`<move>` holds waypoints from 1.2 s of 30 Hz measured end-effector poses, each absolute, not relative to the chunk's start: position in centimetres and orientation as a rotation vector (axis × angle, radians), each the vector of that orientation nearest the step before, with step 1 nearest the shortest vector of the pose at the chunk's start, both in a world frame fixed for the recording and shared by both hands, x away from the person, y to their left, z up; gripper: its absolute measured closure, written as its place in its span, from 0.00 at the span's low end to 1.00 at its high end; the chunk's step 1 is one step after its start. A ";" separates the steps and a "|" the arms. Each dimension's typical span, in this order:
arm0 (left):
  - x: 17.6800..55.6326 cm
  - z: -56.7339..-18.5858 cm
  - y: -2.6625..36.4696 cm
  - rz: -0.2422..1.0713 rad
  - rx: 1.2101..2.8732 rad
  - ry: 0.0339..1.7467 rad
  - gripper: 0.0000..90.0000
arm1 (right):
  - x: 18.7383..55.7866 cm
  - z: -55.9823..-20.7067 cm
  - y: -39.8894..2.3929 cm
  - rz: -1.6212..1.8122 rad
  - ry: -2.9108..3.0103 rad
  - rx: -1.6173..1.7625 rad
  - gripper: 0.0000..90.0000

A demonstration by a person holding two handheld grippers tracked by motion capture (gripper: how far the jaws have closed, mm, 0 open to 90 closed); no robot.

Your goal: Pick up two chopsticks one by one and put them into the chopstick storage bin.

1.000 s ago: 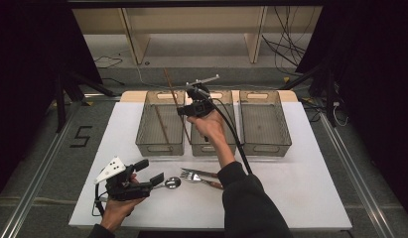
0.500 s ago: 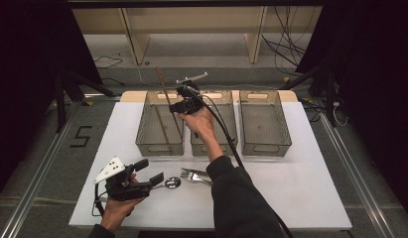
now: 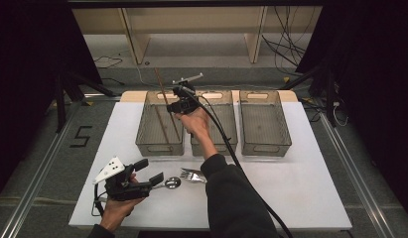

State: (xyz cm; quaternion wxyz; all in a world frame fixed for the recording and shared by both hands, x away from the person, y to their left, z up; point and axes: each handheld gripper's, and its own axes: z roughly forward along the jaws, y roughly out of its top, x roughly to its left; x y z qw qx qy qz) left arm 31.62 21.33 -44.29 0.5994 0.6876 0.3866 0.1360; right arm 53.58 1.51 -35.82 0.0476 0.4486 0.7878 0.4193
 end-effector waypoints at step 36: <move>31.6 -44.2 21.3 0.316 1.596 0.892 0.17 | 53.4 -37.0 1.2 1.252 2.426 1.377 0.61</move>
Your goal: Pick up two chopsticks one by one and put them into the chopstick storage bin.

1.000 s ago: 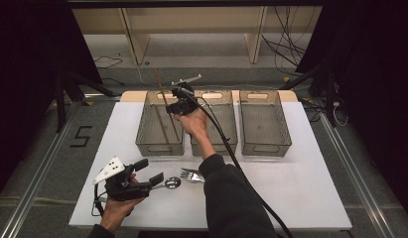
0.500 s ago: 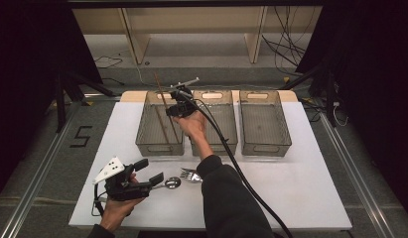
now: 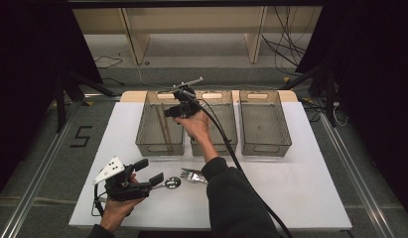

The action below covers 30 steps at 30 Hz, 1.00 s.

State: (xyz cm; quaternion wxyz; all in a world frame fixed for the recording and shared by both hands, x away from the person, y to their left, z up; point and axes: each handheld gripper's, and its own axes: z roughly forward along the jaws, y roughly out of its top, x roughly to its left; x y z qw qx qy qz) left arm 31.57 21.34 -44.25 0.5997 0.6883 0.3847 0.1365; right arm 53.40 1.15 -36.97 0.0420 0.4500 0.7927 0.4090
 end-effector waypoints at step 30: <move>31.6 -44.4 21.4 0.323 1.604 0.906 0.17 | 46.4 -34.2 -6.7 1.356 2.468 1.115 0.35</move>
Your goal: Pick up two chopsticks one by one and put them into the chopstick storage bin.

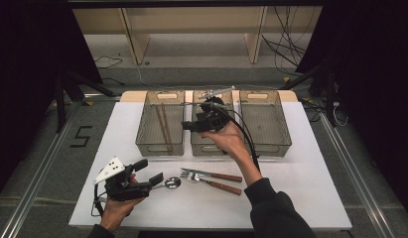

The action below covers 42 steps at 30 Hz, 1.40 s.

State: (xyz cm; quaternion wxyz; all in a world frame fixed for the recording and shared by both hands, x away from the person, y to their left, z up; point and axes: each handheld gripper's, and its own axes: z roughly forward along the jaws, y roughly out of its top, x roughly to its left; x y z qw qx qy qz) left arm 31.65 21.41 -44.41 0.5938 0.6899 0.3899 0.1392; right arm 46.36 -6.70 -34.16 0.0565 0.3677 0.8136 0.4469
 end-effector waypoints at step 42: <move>31.8 -44.6 21.4 0.326 1.618 0.920 0.17 | 39.3 -37.5 -13.0 1.337 2.528 1.039 0.31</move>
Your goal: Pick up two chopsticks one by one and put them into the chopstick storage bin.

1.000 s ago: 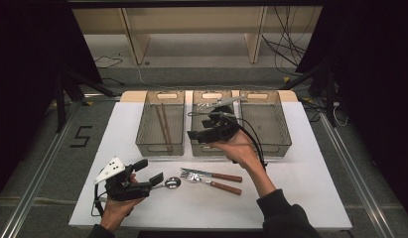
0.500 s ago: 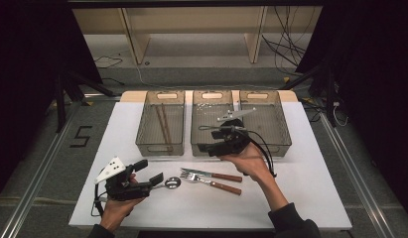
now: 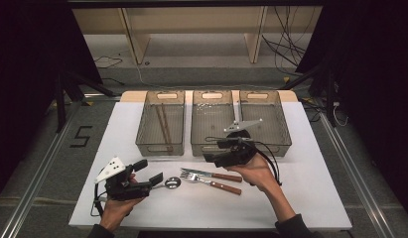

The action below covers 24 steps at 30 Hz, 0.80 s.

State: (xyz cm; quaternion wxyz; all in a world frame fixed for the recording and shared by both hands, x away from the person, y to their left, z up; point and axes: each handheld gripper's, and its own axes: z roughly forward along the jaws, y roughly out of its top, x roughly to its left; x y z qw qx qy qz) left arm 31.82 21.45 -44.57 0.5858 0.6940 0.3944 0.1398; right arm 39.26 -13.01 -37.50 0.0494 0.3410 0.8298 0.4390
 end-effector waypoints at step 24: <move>32.3 -44.4 21.6 0.333 1.703 0.927 0.17 | 37.1 -39.8 -15.0 1.312 2.566 1.056 0.30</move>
